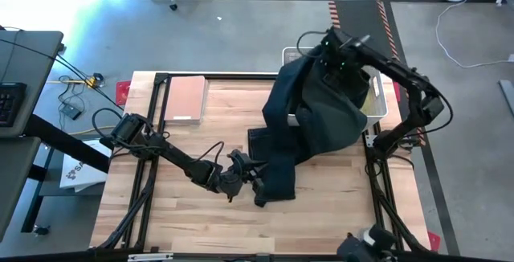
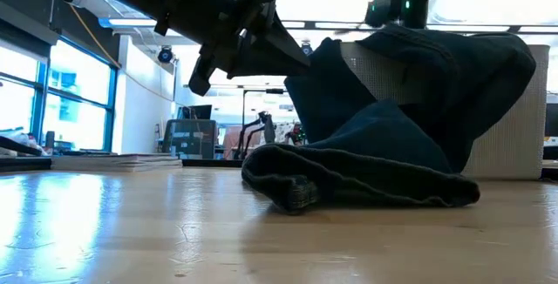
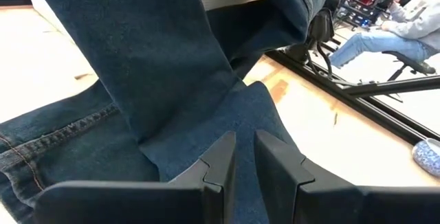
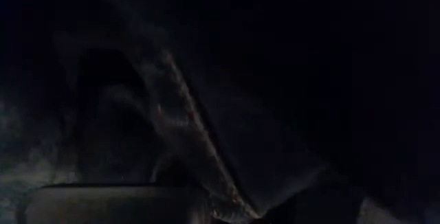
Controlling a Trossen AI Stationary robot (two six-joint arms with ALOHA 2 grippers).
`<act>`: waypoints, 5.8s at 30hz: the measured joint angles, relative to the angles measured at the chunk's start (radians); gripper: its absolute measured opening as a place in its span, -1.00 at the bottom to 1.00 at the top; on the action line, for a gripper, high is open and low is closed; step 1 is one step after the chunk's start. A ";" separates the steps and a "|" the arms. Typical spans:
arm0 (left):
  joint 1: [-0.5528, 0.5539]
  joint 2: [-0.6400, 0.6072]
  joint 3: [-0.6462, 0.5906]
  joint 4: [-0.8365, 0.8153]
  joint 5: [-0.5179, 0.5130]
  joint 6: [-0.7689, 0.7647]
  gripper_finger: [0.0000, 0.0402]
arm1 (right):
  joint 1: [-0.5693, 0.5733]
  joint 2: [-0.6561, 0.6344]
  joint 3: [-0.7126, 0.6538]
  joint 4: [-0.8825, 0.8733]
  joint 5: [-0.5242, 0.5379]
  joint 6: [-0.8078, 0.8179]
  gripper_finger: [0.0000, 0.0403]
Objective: Sort clothes
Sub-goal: Put the dark blue jeans into the white laundry bin
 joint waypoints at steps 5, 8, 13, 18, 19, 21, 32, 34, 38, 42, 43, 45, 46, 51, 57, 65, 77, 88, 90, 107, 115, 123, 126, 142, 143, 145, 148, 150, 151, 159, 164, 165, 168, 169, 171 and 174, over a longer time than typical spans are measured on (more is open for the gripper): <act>0.000 0.000 0.000 0.000 0.000 0.000 -0.75 | 0.000 -0.002 -0.147 0.086 0.001 -0.044 -0.68; 0.001 0.000 0.000 0.000 -0.001 0.000 -0.75 | 0.000 -0.002 -0.179 0.092 0.003 -0.076 -0.55; 0.002 0.000 0.000 0.000 -0.001 -0.008 -0.75 | 0.004 -0.002 -0.120 0.004 0.012 -0.076 -0.19; 0.002 0.000 0.000 0.000 0.000 -0.011 -0.75 | 0.010 -0.002 0.062 -0.165 0.010 -0.032 0.05; 0.002 0.000 0.000 0.000 0.000 -0.014 -0.75 | 0.010 -0.002 0.108 -0.203 0.009 -0.015 0.07; 0.002 0.000 0.000 -0.001 -0.001 -0.016 -0.75 | 0.020 -0.005 0.207 -0.282 0.016 0.023 0.09; 0.025 0.000 0.000 -0.005 0.035 0.065 -0.71 | 0.313 -0.309 0.385 -0.170 -0.197 0.115 0.09; 0.046 0.000 0.001 -0.005 0.102 0.103 -0.63 | 0.389 -0.403 0.313 -0.073 -0.320 0.143 0.09; 0.107 0.004 0.044 -0.072 0.276 0.149 -0.40 | 0.545 -0.577 0.117 0.097 -0.367 0.232 0.09; 0.144 0.024 0.186 -0.345 0.315 0.238 -0.17 | 0.695 -0.699 -0.099 0.236 -0.368 0.329 0.09; 0.149 0.032 0.230 -0.432 0.308 0.257 -0.13 | 0.731 -0.719 -0.146 0.268 -0.368 0.352 0.09; 0.160 0.055 0.321 -0.600 0.289 0.270 -0.08 | 0.794 -0.744 -0.225 0.319 -0.368 0.388 0.09; 0.166 0.070 0.364 -0.657 0.292 0.271 -0.06 | 0.824 -0.753 -0.261 0.341 -0.368 0.403 0.09; 0.180 0.169 0.515 -0.816 0.356 0.293 0.00 | 0.957 -0.762 -0.392 0.388 -0.326 0.475 0.09; 0.174 0.334 0.642 -0.997 0.371 0.278 0.08 | 1.111 -0.762 -0.518 0.470 -0.232 0.568 0.09; 0.247 0.428 0.683 -1.073 0.544 0.063 0.13 | 1.237 -0.761 -0.637 0.630 -0.147 0.612 0.09; 0.228 0.424 0.693 -1.377 0.517 0.160 -0.88 | 1.387 -0.741 -0.742 0.830 -0.125 0.637 0.09; 0.104 0.187 0.794 -1.801 0.240 -0.102 -0.95 | 1.491 -0.647 -0.745 0.940 -0.056 0.550 0.09; 0.077 0.134 0.813 -1.758 0.179 -0.092 -0.95 | 1.503 -0.612 -0.745 1.021 -0.057 0.473 0.09; 0.034 0.044 0.843 -1.209 0.076 0.280 -0.95 | 1.428 -0.346 -0.519 1.226 0.250 -0.105 0.14; 0.028 0.071 0.845 -1.200 0.086 0.322 -0.95 | 1.280 -0.262 -0.354 0.882 0.123 -0.002 0.47; -0.011 0.084 0.841 -1.145 0.026 0.474 -0.95 | 1.194 -0.123 -0.359 0.798 -0.067 0.101 0.51; -0.023 0.084 0.841 -1.108 0.015 0.501 -0.94 | 1.188 -0.075 -0.394 0.869 -0.039 0.111 0.41; -0.060 0.056 0.851 -1.209 0.007 0.395 -0.65 | 1.205 -0.062 -0.416 0.843 0.088 0.164 -0.84; -0.064 0.049 0.852 -1.249 0.007 0.365 -0.59 | 1.211 -0.081 -0.416 0.823 0.100 0.190 -0.84; -0.078 0.039 0.852 -1.353 -0.008 0.290 -0.49 | 1.225 -0.123 -0.413 0.773 0.126 0.236 -0.84; -0.103 0.023 0.851 -1.518 -0.095 0.135 -0.39 | 1.256 -0.180 -0.413 0.690 0.159 0.270 -0.84; -0.125 0.011 0.851 -1.631 -0.187 0.009 -0.37 | 1.275 -0.234 -0.401 0.660 0.188 0.266 -0.84; -0.133 0.010 0.851 -1.682 -0.225 -0.057 -0.37 | 1.282 -0.263 -0.382 0.653 0.216 0.252 -0.84; -0.171 0.013 0.792 -1.676 -0.347 -0.297 -0.36 | 1.196 -0.457 -0.118 0.647 0.560 -0.172 -0.84; -0.177 0.016 0.744 -1.576 -0.348 -0.283 -0.36 | 0.966 -0.516 0.062 0.654 0.488 -0.395 -0.84; -0.177 0.016 0.737 -1.563 -0.350 -0.277 -0.36 | 0.910 -0.523 0.084 0.655 0.455 -0.412 -0.84; -0.175 0.016 0.714 -1.517 -0.351 -0.273 -0.36 | 0.733 -0.541 0.110 0.637 0.331 -0.412 -0.84; -0.174 0.016 0.710 -1.506 -0.351 -0.273 -0.36 | 0.676 -0.542 0.110 0.606 0.289 -0.394 -0.84; -0.173 0.016 0.708 -1.504 -0.349 -0.272 -0.36 | 0.566 -0.532 0.110 0.490 0.198 -0.316 -0.84; -0.173 0.016 0.708 -1.496 -0.352 -0.272 -0.36 | 0.403 -0.484 0.093 0.311 -0.017 -0.159 -0.84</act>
